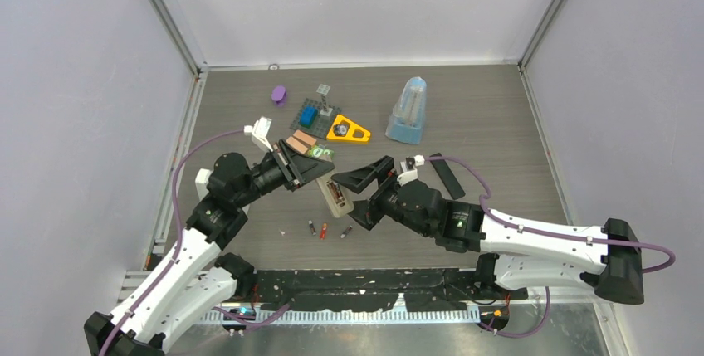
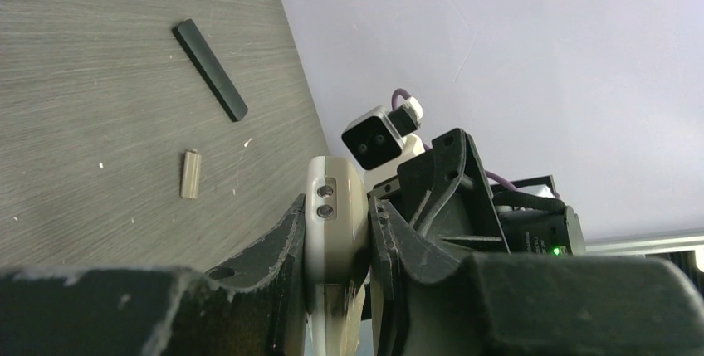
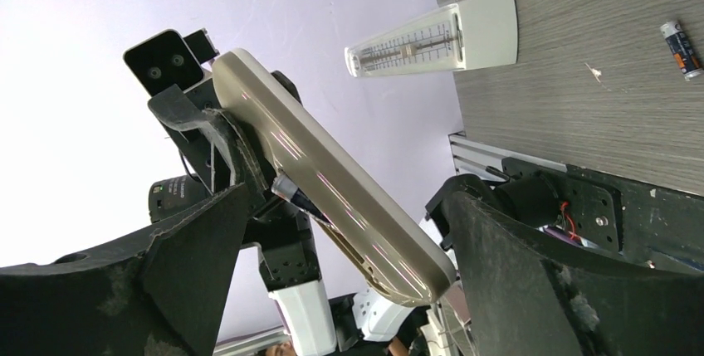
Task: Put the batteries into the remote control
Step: Load the battery into the remote control.
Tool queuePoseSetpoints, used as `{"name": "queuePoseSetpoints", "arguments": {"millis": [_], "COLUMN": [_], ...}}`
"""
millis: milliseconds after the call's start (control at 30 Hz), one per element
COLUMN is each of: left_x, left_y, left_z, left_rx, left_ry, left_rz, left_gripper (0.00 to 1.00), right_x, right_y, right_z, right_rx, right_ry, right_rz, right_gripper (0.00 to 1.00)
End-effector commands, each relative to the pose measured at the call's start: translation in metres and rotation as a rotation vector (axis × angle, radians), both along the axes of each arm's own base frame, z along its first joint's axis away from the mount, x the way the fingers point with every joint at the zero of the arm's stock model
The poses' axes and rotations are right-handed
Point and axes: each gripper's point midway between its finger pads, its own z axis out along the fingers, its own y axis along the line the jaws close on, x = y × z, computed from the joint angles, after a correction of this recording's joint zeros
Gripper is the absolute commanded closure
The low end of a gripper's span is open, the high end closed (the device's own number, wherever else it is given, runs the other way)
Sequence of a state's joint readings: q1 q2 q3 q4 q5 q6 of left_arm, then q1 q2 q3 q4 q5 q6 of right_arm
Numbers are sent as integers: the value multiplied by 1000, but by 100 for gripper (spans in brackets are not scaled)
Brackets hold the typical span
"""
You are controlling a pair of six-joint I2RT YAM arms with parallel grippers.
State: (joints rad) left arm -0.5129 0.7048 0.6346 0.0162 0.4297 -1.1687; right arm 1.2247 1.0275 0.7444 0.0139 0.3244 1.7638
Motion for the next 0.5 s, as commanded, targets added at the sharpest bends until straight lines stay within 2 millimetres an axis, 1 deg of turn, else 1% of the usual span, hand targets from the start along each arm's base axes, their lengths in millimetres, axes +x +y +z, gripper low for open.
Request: {"name": "queuePoseSetpoints", "arguments": {"millis": [0, 233, 333, 467], "left_x": [-7, -10, -10, -10], "left_y": [-3, -4, -4, -4], "left_z": [27, 31, 30, 30], "left_rx": [-40, -45, -45, -43], "left_ry": [-113, -132, -128, -127], "left_rz": [-50, -62, -63, -63], "left_gripper": [100, 100, 100, 100], "right_x": [9, 9, 8, 6], "right_y": [-1, 1, 4, 6], "right_z": [21, 19, 19, 16], "right_rx": [92, 111, 119, 114], "right_ry": [-23, -19, -27, -35], "right_rz": [-43, -24, -5, 11], "right_gripper": [5, 5, 1, 10]}}
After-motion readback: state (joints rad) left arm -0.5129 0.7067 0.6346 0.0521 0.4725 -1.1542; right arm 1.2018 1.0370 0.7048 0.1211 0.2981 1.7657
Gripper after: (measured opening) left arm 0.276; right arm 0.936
